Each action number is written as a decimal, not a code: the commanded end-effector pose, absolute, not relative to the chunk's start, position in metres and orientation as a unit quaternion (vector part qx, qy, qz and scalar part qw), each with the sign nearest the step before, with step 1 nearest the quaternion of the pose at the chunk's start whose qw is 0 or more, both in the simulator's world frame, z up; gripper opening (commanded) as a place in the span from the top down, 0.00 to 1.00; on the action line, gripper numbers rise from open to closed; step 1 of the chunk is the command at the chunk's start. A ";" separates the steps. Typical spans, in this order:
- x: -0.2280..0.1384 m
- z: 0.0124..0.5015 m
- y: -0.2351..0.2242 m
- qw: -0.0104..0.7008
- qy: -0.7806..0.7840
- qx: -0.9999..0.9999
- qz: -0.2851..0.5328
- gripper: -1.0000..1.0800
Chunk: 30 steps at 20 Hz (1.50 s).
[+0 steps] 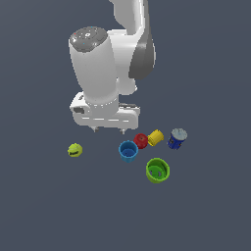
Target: Pick up a designated object from a clutter of objects.
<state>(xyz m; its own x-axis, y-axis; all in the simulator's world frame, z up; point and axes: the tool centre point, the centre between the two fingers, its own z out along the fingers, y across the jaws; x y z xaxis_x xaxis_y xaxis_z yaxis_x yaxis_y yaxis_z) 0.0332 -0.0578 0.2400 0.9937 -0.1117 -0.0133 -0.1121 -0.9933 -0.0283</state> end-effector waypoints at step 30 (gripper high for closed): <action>0.005 0.071 -0.249 0.000 0.200 -0.980 0.001 0.04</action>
